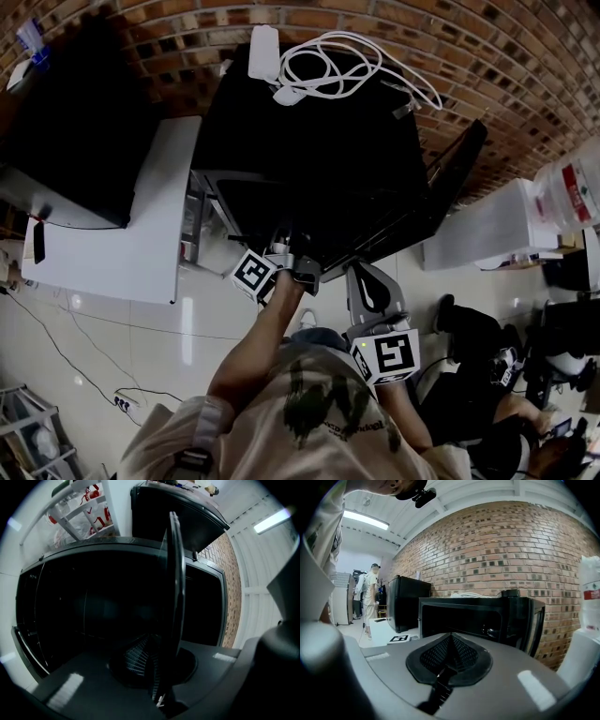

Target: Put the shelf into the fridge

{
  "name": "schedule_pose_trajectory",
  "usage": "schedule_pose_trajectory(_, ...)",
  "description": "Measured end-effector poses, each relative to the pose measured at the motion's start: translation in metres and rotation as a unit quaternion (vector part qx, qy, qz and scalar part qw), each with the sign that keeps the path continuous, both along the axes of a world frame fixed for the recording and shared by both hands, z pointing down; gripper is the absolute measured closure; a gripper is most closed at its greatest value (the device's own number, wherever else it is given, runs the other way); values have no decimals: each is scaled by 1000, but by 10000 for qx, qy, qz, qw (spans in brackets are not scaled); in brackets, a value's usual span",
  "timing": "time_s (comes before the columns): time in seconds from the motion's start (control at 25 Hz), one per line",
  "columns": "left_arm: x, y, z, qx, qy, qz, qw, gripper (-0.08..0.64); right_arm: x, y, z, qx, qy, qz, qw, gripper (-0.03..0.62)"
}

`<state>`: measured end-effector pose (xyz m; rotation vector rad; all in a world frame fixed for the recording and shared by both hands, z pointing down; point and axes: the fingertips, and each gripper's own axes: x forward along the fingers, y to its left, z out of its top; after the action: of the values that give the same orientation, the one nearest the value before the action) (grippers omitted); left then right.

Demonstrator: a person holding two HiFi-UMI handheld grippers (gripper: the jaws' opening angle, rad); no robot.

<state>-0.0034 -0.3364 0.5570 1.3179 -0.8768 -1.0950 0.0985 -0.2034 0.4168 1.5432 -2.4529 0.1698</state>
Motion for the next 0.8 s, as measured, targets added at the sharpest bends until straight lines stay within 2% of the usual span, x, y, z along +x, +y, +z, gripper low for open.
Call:
schedule_pose_trajectory(0.32,1,-18,2,1,-142,-102,9998,545,-2,-9,3,-20,-28,-104,9999,592)
schedule_pose_trajectory(0.48,5,-27,-2,62,-15,-104,9999,545,1,-12,4,-21,-22,-93,10000,592)
schedule_pose_trajectory(0.6,3,-35,-1,65,-113,-123,9998,545,2,-16,4,-13,-18,-87,10000,592)
schedule_pose_trajectory(0.68,4,-39,-2,73,-42,-158,9998,545,2,-19,4,-8,0,-105,9999,592)
schedule_pose_trajectory(0.8,4,-47,1,59,-159,-176,9997,545,2,-23,6,-1,22,-150,9999,592)
